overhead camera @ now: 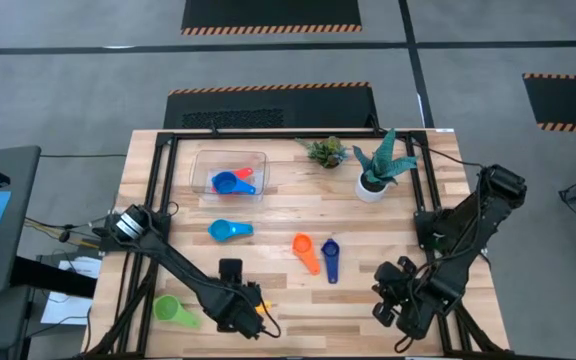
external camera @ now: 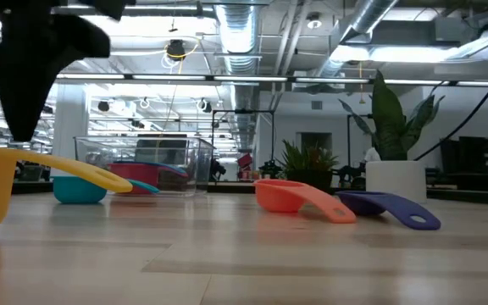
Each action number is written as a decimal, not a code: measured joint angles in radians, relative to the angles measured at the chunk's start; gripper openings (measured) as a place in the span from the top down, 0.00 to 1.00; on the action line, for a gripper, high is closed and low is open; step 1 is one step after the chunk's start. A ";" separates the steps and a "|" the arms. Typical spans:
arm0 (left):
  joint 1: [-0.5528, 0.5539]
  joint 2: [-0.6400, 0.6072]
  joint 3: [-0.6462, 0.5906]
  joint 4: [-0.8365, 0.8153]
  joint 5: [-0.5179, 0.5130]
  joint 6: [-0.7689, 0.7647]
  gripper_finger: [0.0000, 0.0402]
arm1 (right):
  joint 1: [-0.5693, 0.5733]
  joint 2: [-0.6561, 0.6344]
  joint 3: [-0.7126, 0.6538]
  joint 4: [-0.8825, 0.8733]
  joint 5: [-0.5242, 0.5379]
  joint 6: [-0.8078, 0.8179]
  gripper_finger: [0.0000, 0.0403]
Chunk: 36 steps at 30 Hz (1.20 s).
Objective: Nest measuring cups in basket
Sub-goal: Stack the yellow measuring cup on top of the blue measuring cup in the transparent bin
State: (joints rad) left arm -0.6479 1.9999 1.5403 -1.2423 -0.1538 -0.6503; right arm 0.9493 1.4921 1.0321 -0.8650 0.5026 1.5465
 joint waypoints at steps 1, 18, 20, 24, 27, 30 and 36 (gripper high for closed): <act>0.000 0.000 -0.014 0.009 0.010 0.010 0.50 | 0.000 0.000 0.000 -0.001 0.000 0.001 0.96; 0.081 -0.006 -0.179 0.230 0.077 0.107 0.95 | -0.010 0.000 0.000 -0.025 0.000 0.000 0.96; 0.115 -0.005 -0.138 0.173 0.065 0.132 0.98 | -0.018 0.000 0.000 -0.025 0.000 0.000 0.96; 0.182 -0.003 0.032 -0.110 -0.024 0.289 0.99 | -0.040 0.000 0.000 -0.037 0.000 -0.008 0.96; 0.238 -0.003 0.177 -0.338 -0.174 0.397 1.00 | -0.056 0.000 0.000 -0.058 0.000 -0.009 0.97; 0.323 -0.070 0.230 -0.289 -0.251 0.529 1.00 | -0.069 0.000 0.000 -0.068 0.000 -0.010 0.97; 0.555 -0.256 0.205 -0.335 -0.321 0.581 1.00 | -0.074 0.000 0.000 -0.071 0.000 -0.010 0.95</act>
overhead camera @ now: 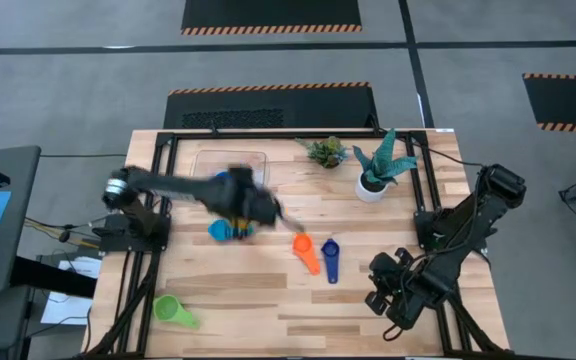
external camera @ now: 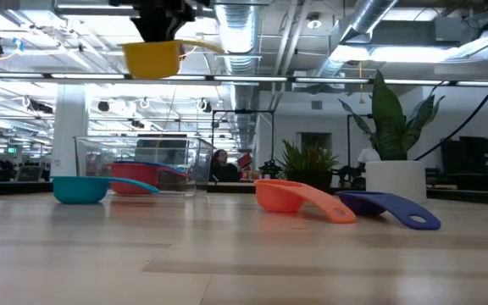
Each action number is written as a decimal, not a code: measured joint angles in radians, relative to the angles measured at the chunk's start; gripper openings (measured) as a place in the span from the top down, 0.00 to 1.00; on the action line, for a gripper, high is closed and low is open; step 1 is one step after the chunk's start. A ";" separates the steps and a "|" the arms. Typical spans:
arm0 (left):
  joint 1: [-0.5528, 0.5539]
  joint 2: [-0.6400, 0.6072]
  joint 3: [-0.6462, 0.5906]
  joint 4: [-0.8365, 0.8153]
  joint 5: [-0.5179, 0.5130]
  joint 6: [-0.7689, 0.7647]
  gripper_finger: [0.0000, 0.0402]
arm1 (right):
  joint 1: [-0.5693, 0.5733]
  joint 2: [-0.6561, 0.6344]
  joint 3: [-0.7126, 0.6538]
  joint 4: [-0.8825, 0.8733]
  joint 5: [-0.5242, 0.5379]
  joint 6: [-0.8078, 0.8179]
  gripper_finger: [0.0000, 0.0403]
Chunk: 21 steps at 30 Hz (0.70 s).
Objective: Nest measuring cups in basket
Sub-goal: Stack the yellow measuring cup on top of the blue measuring cup in the transparent bin
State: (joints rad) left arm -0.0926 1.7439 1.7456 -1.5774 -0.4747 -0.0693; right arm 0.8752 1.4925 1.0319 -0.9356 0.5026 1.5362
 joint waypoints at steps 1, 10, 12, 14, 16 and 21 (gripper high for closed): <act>0.045 -0.037 -0.012 0.021 -0.011 0.021 1.00 | 0.000 0.000 0.000 -0.001 0.000 0.000 0.95; 0.414 -0.282 -0.233 0.162 0.119 0.332 1.00 | -0.010 0.000 -0.001 -0.018 0.054 -0.025 0.96; 0.473 -0.295 -0.292 0.186 0.171 0.410 1.00 | -0.019 0.000 -0.001 -0.018 0.056 -0.025 0.96; 0.519 -0.293 -0.344 0.224 0.199 0.483 1.00 | -0.030 0.000 -0.001 -0.011 0.056 -0.025 0.95; 0.554 -0.289 -0.396 0.250 0.210 0.551 1.00 | -0.045 0.000 -0.001 0.000 0.055 -0.025 0.95; 0.611 -0.284 -0.525 0.432 0.262 0.648 1.00 | -0.081 0.000 -0.001 0.025 0.054 -0.025 0.96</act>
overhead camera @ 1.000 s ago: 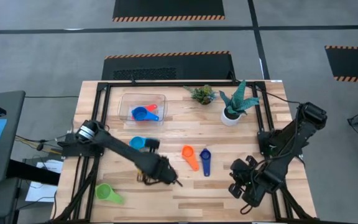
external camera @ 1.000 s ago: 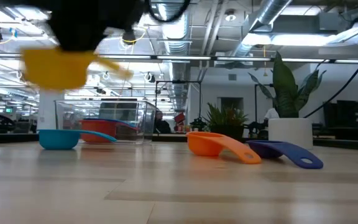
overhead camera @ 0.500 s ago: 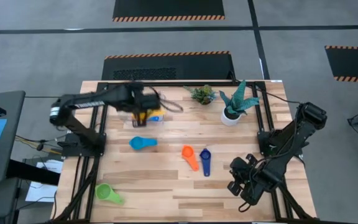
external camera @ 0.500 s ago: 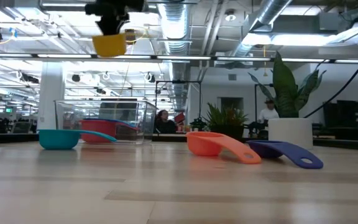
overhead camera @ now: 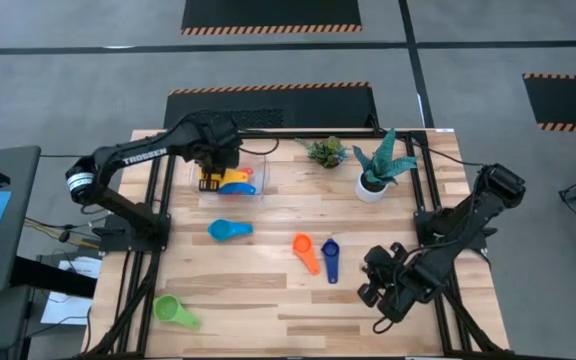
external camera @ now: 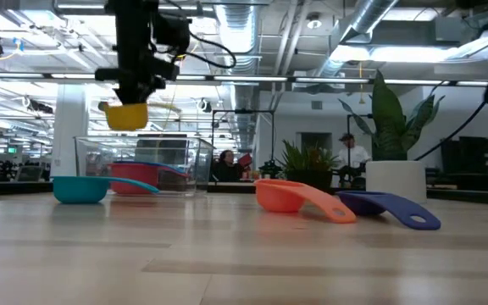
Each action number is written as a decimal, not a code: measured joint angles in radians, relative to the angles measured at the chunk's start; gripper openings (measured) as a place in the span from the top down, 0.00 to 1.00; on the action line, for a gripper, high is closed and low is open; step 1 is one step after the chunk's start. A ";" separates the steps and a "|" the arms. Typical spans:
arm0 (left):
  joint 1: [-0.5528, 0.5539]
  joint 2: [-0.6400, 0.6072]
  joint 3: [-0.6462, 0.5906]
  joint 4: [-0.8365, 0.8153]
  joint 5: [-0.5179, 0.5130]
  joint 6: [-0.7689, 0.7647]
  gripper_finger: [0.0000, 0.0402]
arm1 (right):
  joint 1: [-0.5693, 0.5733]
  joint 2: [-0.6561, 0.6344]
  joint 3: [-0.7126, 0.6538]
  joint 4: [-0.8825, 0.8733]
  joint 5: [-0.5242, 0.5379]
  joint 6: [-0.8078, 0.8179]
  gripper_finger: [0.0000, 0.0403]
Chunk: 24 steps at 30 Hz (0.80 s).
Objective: Nest measuring cups in basket
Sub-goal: Stack the yellow measuring cup on top of the blue measuring cup in the transparent bin
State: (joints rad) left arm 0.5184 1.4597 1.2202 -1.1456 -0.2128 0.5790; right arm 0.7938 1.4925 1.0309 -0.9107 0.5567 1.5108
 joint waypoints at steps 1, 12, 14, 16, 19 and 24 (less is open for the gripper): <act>0.007 0.000 -0.018 0.032 0.005 0.014 1.00 | -0.007 0.000 0.000 0.006 -0.001 0.000 0.96; 0.041 -0.001 -0.200 0.260 0.055 0.183 1.00 | -0.066 0.000 -0.001 0.009 -0.006 0.000 0.95; 0.045 -0.003 -0.209 0.283 0.060 0.171 1.00 | -0.075 0.000 -0.001 0.009 -0.006 0.000 0.96; 0.049 -0.003 -0.209 0.309 0.061 0.171 1.00 | -0.079 0.000 -0.001 0.010 -0.006 0.000 0.96; 0.061 -0.003 -0.209 0.340 0.060 0.177 1.00 | -0.088 0.000 -0.001 0.010 -0.009 0.000 0.96; 0.078 -0.003 -0.209 0.347 0.068 0.173 1.00 | -0.091 0.000 -0.001 0.010 -0.009 0.000 0.95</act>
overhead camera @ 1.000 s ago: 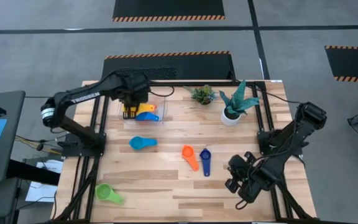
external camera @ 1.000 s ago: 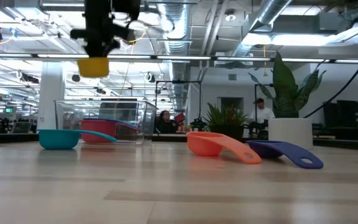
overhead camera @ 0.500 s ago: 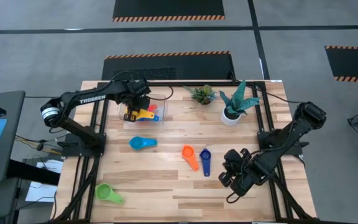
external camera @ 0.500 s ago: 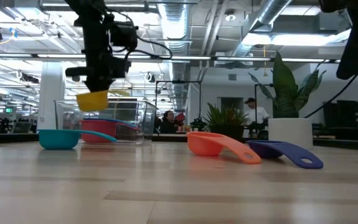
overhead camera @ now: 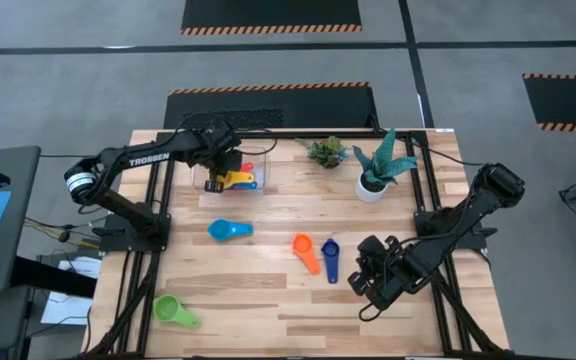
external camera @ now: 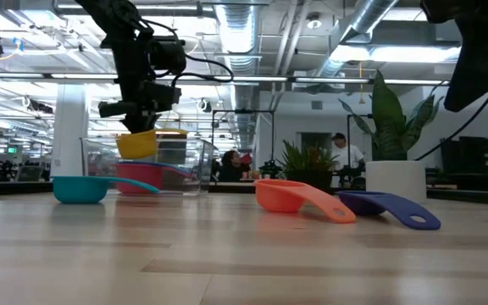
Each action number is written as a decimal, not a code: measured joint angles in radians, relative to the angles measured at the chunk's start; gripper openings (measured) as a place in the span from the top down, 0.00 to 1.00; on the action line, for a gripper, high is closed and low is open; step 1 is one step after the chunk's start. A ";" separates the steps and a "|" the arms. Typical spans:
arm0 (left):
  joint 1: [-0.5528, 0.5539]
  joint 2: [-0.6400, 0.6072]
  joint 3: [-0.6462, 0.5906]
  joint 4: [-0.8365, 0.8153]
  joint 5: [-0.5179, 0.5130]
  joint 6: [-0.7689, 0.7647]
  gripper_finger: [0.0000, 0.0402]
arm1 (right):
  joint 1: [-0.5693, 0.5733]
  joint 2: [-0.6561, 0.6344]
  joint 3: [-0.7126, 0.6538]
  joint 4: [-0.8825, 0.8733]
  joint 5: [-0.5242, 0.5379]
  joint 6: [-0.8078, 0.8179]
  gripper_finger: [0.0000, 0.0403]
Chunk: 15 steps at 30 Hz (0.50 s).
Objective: Nest measuring cups in basket
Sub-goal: Stack the yellow measuring cup on top of the blue measuring cup in the transparent bin
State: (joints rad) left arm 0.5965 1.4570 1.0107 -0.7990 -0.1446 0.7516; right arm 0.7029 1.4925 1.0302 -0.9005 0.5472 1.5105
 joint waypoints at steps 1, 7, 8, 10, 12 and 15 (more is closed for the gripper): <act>0.003 0.000 0.000 0.000 0.001 -0.006 1.00 | 0.000 0.000 0.000 0.000 0.000 0.000 0.95; 0.010 0.001 -0.001 0.054 -0.003 -0.111 1.00 | 0.000 0.000 0.000 0.004 0.000 0.000 0.96; 0.010 0.001 -0.001 0.057 -0.003 -0.123 1.00 | 0.000 0.000 0.000 0.005 0.000 0.000 0.96; 0.010 0.001 -0.001 0.058 -0.007 -0.137 1.00 | 0.000 0.000 0.000 0.005 0.000 0.000 0.96; 0.010 0.001 -0.001 0.057 -0.010 -0.154 1.00 | 0.000 0.000 0.000 0.005 0.000 0.000 0.96; 0.012 0.001 0.003 0.038 -0.012 -0.171 1.00 | 0.000 0.000 0.000 0.006 0.000 0.000 0.95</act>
State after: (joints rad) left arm 0.6082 1.4585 1.0140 -0.7609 -0.1570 0.5805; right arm 0.7029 1.4925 1.0302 -0.8948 0.5471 1.5108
